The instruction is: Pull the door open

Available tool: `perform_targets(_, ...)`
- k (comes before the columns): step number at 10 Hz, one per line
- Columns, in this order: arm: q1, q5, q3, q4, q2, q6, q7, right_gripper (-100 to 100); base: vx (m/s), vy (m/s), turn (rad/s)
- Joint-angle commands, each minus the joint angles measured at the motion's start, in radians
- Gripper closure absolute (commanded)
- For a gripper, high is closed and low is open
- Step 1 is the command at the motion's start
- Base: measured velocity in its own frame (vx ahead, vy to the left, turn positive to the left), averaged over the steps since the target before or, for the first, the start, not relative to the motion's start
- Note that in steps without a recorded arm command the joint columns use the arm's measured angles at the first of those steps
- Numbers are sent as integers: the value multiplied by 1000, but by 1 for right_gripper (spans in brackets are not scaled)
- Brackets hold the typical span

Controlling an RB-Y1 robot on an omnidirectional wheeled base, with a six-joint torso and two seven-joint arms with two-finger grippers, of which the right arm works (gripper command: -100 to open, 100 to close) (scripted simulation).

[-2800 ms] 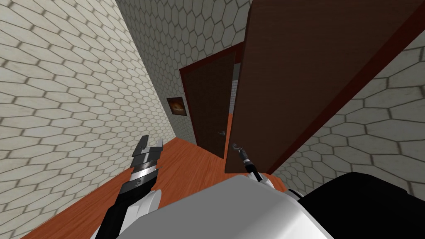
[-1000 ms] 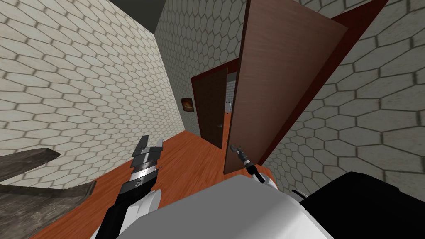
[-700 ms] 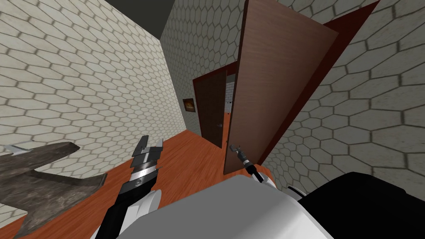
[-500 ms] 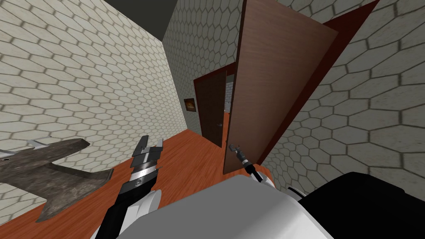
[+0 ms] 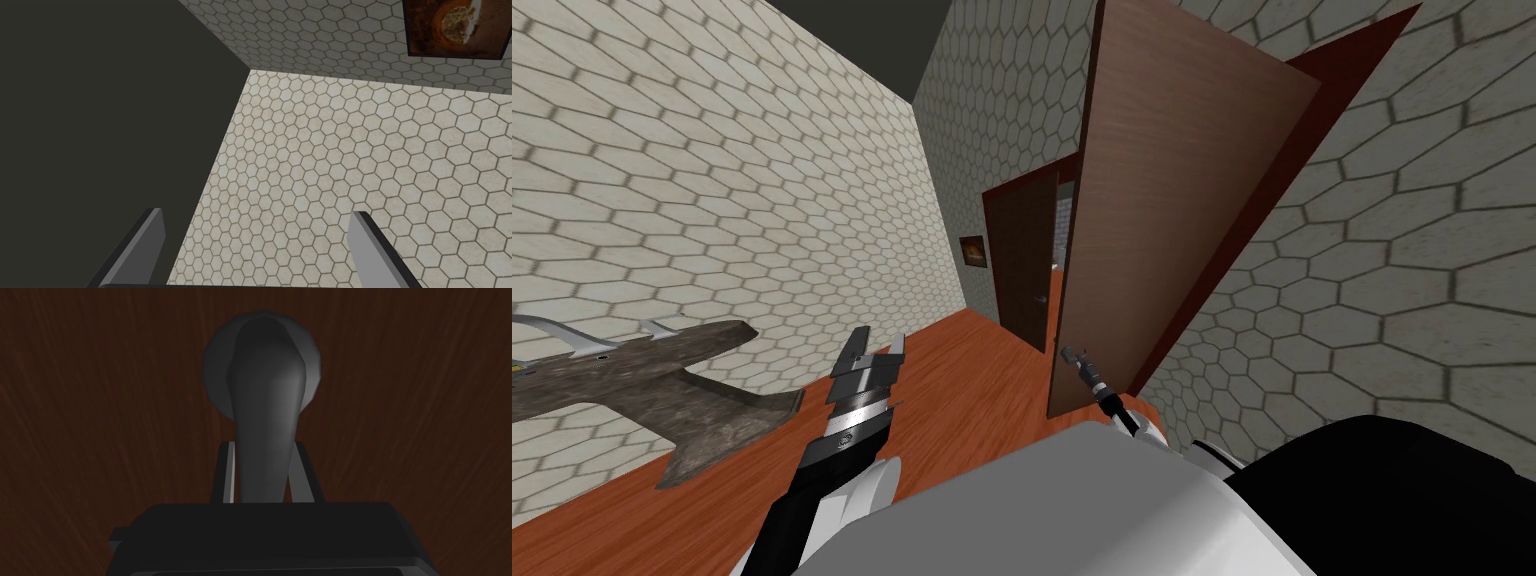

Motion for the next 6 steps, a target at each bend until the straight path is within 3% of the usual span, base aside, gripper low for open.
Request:
perform_targets(1, -6, 7, 9, 14, 6, -13, -5, 100, -126, -92, 53)
perform_targets(2, 5, 3, 4, -9, 2, 0, -1, 100, -62, -38, 23)
perform_targets(3, 38, 15, 27, -14, -15, -41, -17, 100, -50, 2, 3)
perform_targets(4, 38, 15, 27, -14, -15, -41, -17, 100, -55, 9, -22)
perform_targets(5, 66, 24, 46, -17, -33, -83, -33, 100, -61, 13, -17)
perform_targets(6, 66, 24, 46, -17, -33, -83, -33, 100, -57, 1, -37)
